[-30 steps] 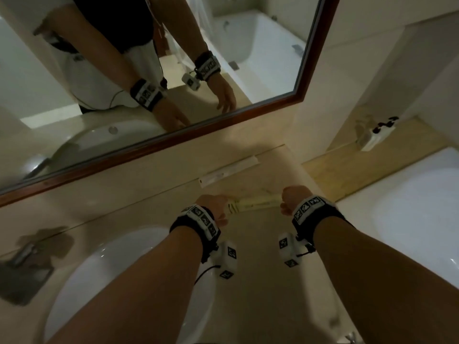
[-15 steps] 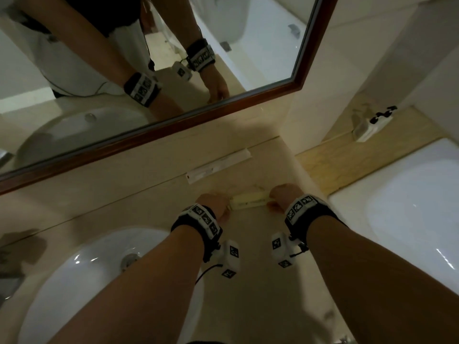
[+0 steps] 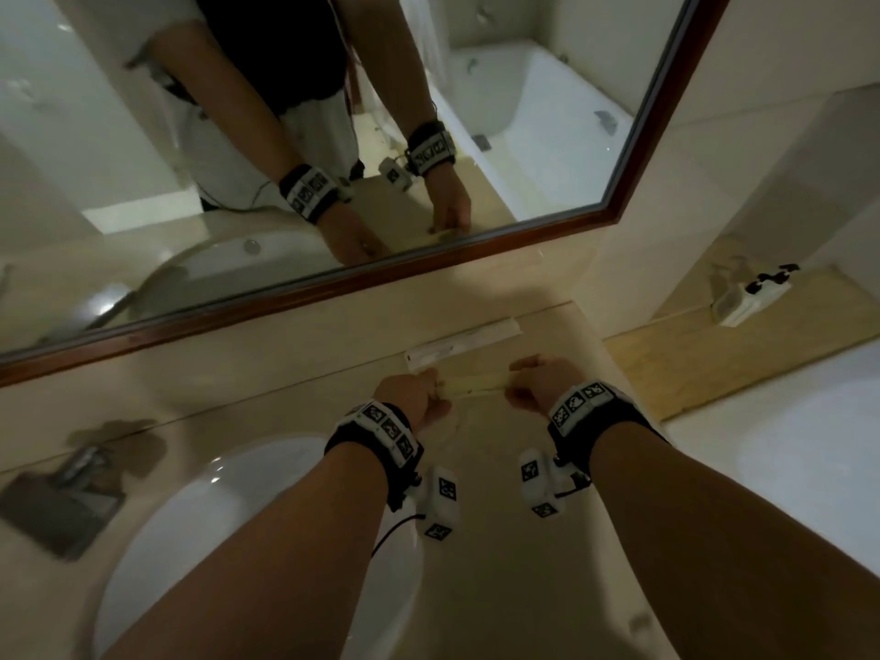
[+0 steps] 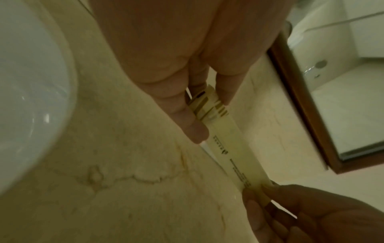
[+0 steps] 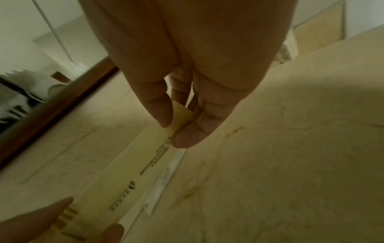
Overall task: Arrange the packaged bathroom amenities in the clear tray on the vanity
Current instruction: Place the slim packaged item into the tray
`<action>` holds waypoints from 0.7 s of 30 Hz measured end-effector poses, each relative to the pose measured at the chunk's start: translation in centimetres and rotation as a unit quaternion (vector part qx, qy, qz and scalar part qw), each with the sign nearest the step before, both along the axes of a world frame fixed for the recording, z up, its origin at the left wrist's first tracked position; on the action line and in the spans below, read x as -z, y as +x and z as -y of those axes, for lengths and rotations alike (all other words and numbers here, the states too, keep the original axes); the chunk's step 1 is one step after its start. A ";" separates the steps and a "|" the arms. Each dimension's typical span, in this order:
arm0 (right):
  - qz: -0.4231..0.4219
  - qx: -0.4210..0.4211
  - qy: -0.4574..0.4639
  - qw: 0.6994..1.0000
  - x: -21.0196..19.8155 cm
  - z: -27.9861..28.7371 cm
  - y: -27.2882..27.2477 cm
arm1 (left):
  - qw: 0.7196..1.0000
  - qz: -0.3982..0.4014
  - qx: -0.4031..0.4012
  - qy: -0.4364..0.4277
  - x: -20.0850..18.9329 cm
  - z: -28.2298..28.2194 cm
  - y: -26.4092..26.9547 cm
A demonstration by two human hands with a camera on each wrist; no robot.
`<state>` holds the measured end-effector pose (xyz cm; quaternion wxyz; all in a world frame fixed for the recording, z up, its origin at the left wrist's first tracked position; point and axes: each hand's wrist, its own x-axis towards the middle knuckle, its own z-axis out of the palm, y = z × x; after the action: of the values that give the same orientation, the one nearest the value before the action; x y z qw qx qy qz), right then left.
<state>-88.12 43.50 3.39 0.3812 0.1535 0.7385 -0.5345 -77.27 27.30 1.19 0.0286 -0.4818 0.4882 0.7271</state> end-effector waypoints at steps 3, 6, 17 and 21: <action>-0.039 -0.042 -0.041 0.998 -1.8 2.5 1.8 | 0.999 -0.035 -0.007 -0.015 -2.2 2.6 2.9; -0.063 -0.074 -0.077 0.992 -4.3 5.7 4.5 | 0.997 -0.063 -0.037 -0.039 -4.7 5.2 6.9; -0.091 -0.219 -0.179 0.955 -10.7 22.6 21.5 | 0.951 -0.128 -0.253 -0.125 -10.4 16.6 28.7; -0.083 -0.270 -0.198 0.939 -11.5 28.8 29.7 | 0.923 -0.123 -0.346 -0.116 -10.7 19.9 38.6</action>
<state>-58.42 14.68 14.91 0.4717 -0.1753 0.6603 -0.5575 -38.71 7.36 11.90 -0.3407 -0.5274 0.3716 0.6839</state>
